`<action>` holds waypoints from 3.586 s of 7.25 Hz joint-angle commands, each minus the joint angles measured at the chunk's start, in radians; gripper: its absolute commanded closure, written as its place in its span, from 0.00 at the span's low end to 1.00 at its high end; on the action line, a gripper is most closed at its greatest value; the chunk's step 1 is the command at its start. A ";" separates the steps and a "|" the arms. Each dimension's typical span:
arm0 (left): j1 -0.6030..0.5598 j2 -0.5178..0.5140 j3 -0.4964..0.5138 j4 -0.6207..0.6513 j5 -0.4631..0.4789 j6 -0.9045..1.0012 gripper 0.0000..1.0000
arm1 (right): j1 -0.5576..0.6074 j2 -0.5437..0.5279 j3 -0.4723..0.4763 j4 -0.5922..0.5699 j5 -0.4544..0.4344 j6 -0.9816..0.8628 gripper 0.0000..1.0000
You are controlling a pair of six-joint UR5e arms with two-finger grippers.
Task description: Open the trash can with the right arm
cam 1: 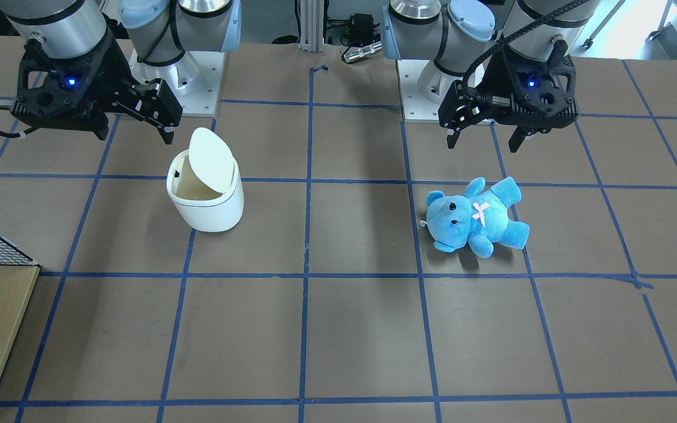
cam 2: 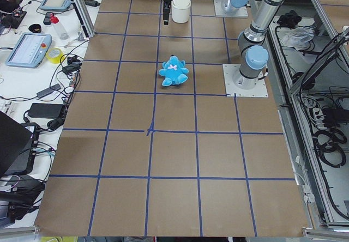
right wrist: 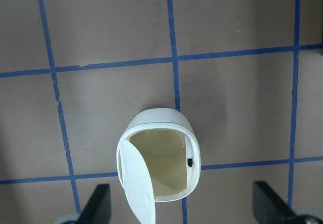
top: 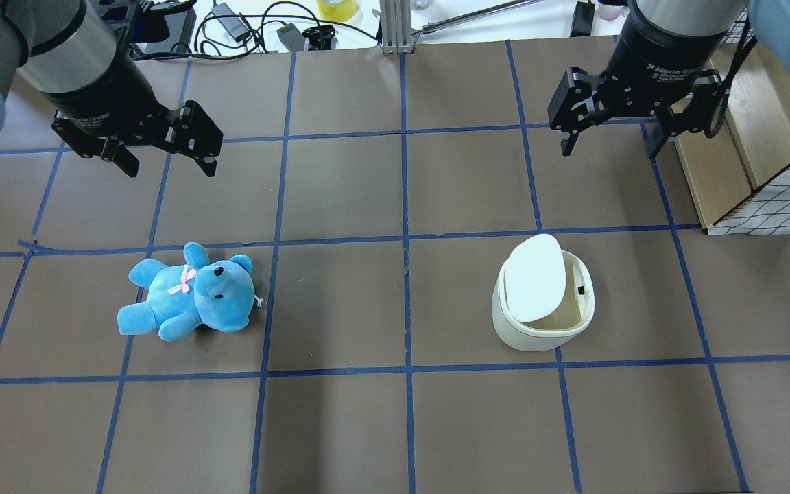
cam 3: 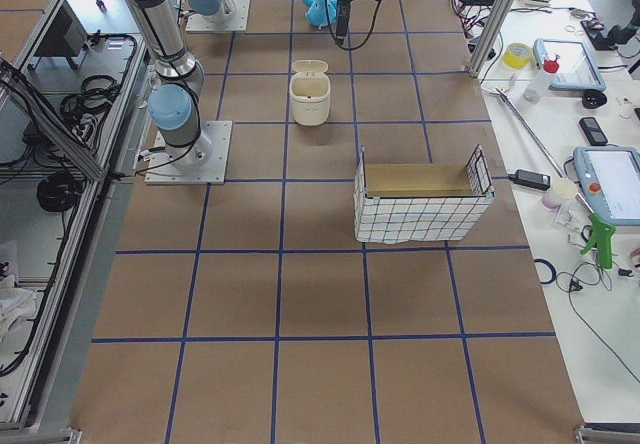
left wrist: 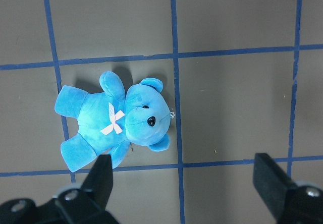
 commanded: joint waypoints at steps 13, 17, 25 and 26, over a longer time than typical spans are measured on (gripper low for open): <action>0.000 0.000 0.000 0.000 0.000 0.000 0.00 | -0.028 -0.011 0.013 -0.080 -0.040 -0.024 0.00; 0.000 0.000 0.000 0.000 0.000 0.000 0.00 | -0.028 -0.011 0.013 -0.080 -0.036 -0.024 0.00; 0.000 0.000 0.000 0.000 0.000 0.000 0.00 | -0.020 -0.016 0.014 -0.068 -0.006 -0.001 0.00; 0.000 0.000 0.000 0.000 0.000 0.000 0.00 | -0.018 -0.014 0.014 -0.068 -0.005 0.002 0.00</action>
